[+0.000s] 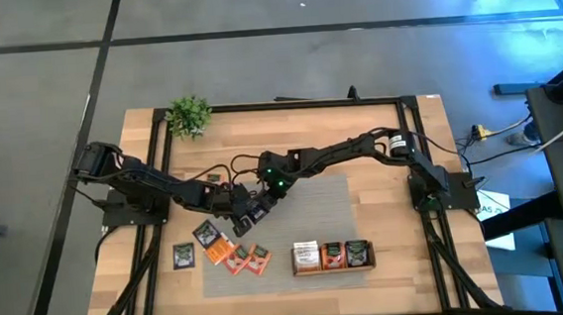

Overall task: Pick & Place Tea
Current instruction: Put the right black tea bag into the right compartment of the wooden organizer

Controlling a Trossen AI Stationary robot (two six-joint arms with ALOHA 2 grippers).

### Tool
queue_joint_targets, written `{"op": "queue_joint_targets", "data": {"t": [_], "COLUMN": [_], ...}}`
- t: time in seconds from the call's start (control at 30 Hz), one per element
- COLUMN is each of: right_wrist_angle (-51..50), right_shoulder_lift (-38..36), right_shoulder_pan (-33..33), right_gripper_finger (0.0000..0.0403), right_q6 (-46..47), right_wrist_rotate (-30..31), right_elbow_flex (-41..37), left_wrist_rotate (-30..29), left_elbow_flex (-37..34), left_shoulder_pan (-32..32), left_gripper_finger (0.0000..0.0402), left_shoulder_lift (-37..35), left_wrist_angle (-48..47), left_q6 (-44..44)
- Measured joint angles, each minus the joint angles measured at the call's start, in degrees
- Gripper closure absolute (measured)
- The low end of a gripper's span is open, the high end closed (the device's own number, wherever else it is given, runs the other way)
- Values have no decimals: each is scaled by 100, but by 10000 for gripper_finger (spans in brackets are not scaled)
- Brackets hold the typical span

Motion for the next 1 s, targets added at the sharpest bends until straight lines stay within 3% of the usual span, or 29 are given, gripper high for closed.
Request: {"op": "queue_joint_targets", "data": {"t": [0.83,1.0], "right_wrist_angle": [249,235], "right_shoulder_lift": [0,0], "right_shoulder_pan": [65,65], "right_gripper_finger": [283,299], "right_q6": [252,244], "right_wrist_rotate": [-367,-367], "right_elbow_flex": [0,0], "left_wrist_rotate": [-110,-126], "left_elbow_flex": [-4,-4], "left_shoulder_pan": [-4,-4], "left_gripper_finger": [399,399], "left_shoulder_lift": [7,7], "left_wrist_angle": [25,27], "left_q6": [-59,-61]}}
